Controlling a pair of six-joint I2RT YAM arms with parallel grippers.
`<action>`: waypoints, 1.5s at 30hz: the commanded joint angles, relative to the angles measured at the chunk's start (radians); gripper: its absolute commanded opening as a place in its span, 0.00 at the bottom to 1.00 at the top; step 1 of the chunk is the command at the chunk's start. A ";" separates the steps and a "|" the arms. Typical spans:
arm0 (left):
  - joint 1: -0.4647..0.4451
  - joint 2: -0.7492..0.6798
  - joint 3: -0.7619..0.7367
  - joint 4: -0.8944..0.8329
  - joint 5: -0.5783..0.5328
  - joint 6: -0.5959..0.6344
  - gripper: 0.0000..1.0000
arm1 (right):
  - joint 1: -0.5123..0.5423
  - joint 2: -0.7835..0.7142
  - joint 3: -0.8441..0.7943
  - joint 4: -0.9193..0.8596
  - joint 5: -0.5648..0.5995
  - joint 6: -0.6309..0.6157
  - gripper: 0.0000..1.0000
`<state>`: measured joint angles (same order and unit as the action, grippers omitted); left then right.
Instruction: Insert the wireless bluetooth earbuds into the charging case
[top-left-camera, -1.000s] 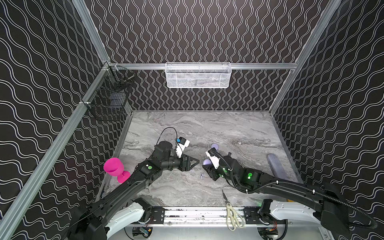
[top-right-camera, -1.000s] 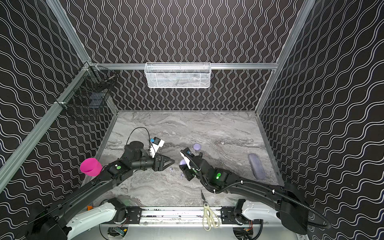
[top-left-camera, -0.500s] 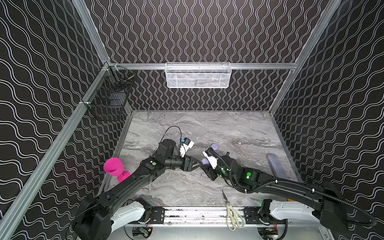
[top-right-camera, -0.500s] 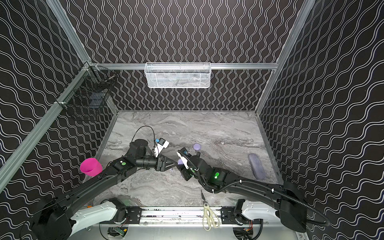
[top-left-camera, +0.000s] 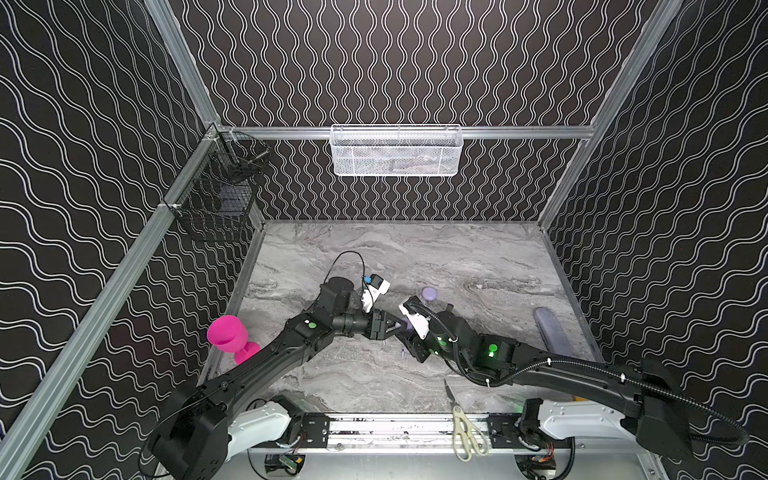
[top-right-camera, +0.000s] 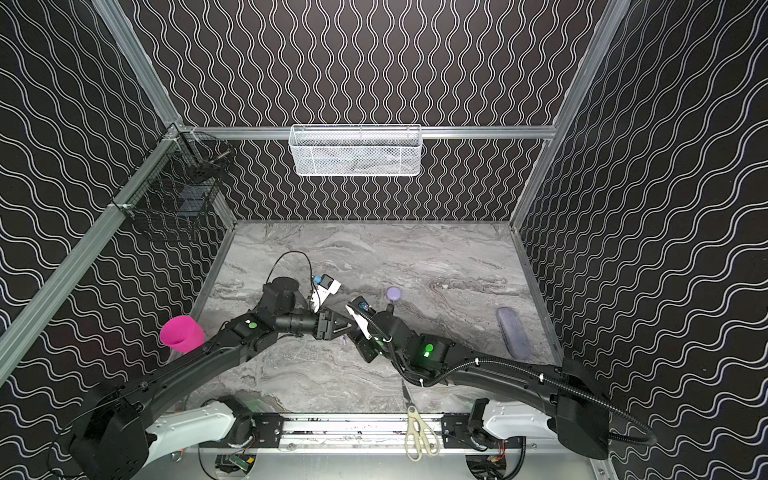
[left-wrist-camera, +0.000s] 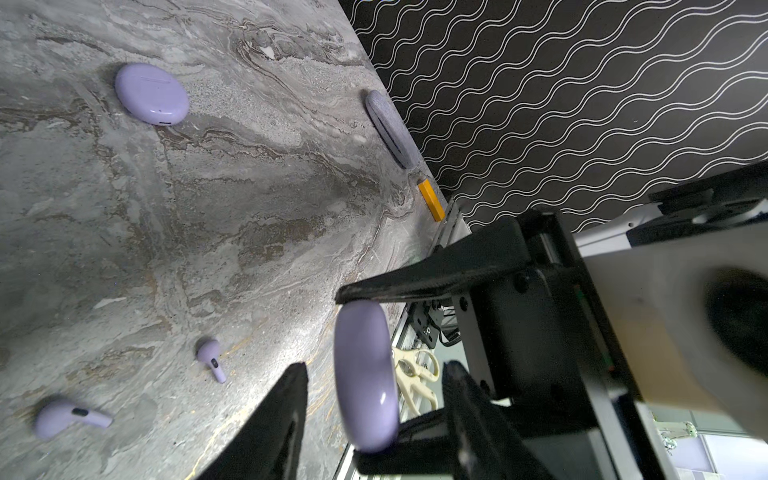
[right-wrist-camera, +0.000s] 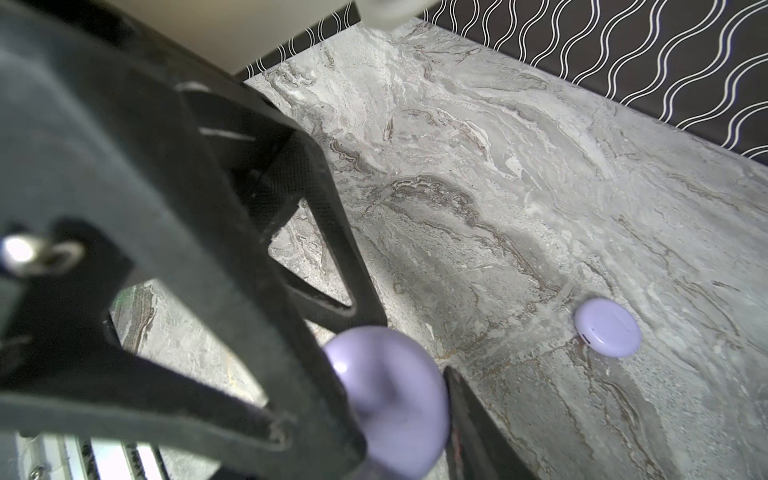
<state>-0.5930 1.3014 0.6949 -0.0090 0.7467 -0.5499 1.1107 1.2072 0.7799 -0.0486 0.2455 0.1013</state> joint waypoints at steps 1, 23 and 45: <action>-0.001 0.010 0.011 0.011 0.035 0.004 0.53 | 0.000 0.006 0.019 0.050 0.031 -0.021 0.39; -0.001 0.039 0.000 0.060 0.112 -0.009 0.30 | 0.000 0.008 0.041 0.072 0.111 -0.047 0.37; 0.001 0.033 0.009 0.087 0.109 -0.022 0.14 | -0.002 -0.002 0.018 0.058 0.138 -0.007 0.66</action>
<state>-0.5907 1.3296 0.6937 0.0864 0.7925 -0.5766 1.1114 1.2190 0.8009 -0.0540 0.3325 0.0692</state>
